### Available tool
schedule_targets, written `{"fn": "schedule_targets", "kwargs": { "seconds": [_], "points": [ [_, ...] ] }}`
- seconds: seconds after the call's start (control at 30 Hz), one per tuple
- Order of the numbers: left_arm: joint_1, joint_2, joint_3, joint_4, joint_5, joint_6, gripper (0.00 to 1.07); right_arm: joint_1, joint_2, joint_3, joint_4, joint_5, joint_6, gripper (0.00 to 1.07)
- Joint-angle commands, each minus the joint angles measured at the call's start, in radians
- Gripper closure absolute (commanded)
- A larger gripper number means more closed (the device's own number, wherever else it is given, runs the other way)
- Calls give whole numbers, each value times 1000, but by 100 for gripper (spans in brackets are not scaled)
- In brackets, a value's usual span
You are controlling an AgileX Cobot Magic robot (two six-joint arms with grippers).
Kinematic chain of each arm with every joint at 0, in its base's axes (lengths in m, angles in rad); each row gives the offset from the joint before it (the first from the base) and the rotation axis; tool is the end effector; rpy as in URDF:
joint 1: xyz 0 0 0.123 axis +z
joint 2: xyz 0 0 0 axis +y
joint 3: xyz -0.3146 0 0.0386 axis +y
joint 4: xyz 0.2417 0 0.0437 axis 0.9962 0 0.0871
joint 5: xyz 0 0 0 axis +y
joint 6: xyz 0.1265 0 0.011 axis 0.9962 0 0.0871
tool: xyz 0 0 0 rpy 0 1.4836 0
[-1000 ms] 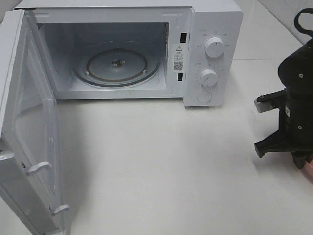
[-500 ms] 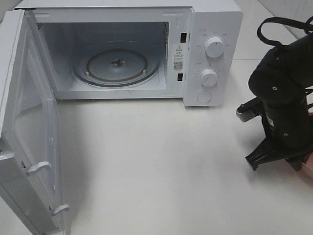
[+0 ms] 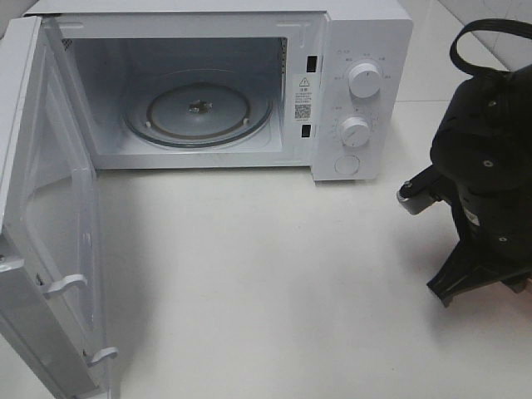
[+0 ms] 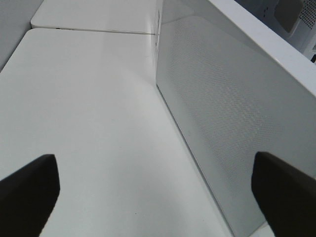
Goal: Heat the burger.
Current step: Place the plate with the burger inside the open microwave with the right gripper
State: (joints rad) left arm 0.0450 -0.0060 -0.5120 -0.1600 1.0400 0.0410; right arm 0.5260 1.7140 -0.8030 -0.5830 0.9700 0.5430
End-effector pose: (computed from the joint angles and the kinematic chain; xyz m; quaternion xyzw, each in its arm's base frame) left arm -0.0113 -0.0180 0.2650 0.0013 0.8403 -0.0567 0.5392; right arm 0.2455 0.0758 0.1526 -0.1797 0.9534 -0.2415 0.0191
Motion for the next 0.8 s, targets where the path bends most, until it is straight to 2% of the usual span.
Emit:
{"fn": "schedule_targets", "kwargs": {
  "seconds": [0.03, 0.37, 0.8],
  "points": [
    [4, -20, 1, -3, -9, 2, 9, 16, -31, 25, -47, 56, 10, 107],
    [4, -20, 1, -3, -9, 2, 9, 129, -184, 115, -49, 119, 13, 107],
    [4, -20, 1, -3, -9, 2, 9, 292, -288, 135, -50, 189, 13, 107]
  ]
}}
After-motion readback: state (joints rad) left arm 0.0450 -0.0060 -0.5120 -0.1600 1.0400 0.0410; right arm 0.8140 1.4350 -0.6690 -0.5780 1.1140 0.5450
